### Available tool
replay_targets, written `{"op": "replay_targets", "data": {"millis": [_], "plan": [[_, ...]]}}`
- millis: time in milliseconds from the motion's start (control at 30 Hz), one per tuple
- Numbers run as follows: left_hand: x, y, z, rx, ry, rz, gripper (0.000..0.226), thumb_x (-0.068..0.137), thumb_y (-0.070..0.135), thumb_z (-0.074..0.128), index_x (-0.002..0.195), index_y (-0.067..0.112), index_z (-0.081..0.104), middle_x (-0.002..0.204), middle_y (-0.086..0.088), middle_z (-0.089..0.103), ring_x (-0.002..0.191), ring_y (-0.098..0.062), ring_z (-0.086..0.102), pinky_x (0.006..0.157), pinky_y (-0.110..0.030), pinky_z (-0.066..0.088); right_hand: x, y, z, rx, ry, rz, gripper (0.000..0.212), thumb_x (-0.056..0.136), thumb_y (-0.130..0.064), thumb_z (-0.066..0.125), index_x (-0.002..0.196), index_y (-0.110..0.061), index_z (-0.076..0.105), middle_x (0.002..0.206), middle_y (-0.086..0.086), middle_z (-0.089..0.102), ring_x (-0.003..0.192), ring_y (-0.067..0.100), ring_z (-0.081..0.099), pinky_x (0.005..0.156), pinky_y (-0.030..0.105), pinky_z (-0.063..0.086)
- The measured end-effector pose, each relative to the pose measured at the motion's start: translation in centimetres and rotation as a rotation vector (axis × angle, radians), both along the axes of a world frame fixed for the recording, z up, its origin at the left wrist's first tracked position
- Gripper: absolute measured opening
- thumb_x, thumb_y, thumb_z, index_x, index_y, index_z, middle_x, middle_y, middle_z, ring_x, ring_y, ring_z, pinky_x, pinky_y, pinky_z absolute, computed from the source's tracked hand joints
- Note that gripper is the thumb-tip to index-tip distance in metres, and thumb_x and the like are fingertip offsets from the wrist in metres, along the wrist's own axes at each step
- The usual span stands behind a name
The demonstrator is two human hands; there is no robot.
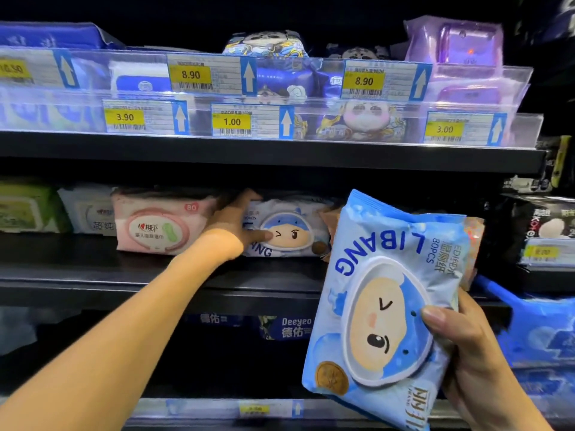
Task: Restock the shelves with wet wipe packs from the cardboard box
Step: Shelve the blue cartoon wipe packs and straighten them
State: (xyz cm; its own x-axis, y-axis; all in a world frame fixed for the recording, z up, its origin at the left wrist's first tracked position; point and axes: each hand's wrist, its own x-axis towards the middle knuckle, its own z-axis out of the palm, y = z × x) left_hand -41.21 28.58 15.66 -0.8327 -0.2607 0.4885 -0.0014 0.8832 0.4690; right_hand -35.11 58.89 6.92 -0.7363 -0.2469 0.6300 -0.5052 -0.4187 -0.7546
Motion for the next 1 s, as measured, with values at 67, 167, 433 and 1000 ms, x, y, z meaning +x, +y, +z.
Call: {"op": "replay_targets", "data": {"millis": [67, 167, 433, 1000], "plan": [[-0.8, -0.7, 0.3, -0.013, 0.003, 0.002, 0.071, 0.078, 0.038, 0.082, 0.138, 0.031, 0.045, 0.142, -0.008, 0.049, 0.128, -0.03, 0.046, 0.087, -0.028, 0.038, -0.3, -0.6, -0.2, 0.027, 0.022, 0.002, 0.059, 0.06, -0.032, 0.069, 0.119, -0.025, 0.073, 0.121, 0.015, 0.074, 0.111, 0.037, 0.072, 0.087, 0.049, 0.06], [-1.1, -0.7, 0.1, -0.124, -0.083, 0.114, 0.078, 0.078, 0.051, 0.078, 0.145, 0.039, 0.039, 0.152, -0.007, 0.043, 0.135, -0.033, 0.043, 0.1, -0.035, 0.043, -0.6, -1.7, -0.6, 0.097, 0.038, 0.01, 0.056, 0.061, -0.032, 0.071, 0.116, -0.025, 0.074, 0.119, 0.013, 0.075, 0.11, 0.033, 0.072, 0.087, 0.043, 0.06], [15.0, 3.4, -4.7, 0.797, 0.283, -0.582, 0.035, 0.095, 0.053, 0.056, 0.123, 0.033, 0.064, 0.119, 0.007, 0.072, 0.106, -0.007, 0.069, 0.086, -0.029, 0.056, 0.3, -4.9, -1.5, 0.251, 0.058, 0.092, 0.063, 0.065, -0.033, 0.074, 0.125, -0.019, 0.066, 0.126, 0.008, 0.073, 0.118, 0.028, 0.068, 0.099, 0.045, 0.055], [18.8, 4.0, -2.7, 1.161, 0.666, -0.423, 0.051, 0.06, 0.036, 0.083, 0.103, 0.023, 0.059, 0.094, -0.005, 0.073, 0.079, -0.021, 0.07, 0.061, -0.035, 0.058, 4.3, -6.5, 4.0, 0.047, -0.043, -0.168, 0.059, 0.079, -0.066, 0.069, 0.126, -0.029, 0.069, 0.124, 0.001, 0.073, 0.115, 0.023, 0.07, 0.097, 0.05, 0.056]]}}
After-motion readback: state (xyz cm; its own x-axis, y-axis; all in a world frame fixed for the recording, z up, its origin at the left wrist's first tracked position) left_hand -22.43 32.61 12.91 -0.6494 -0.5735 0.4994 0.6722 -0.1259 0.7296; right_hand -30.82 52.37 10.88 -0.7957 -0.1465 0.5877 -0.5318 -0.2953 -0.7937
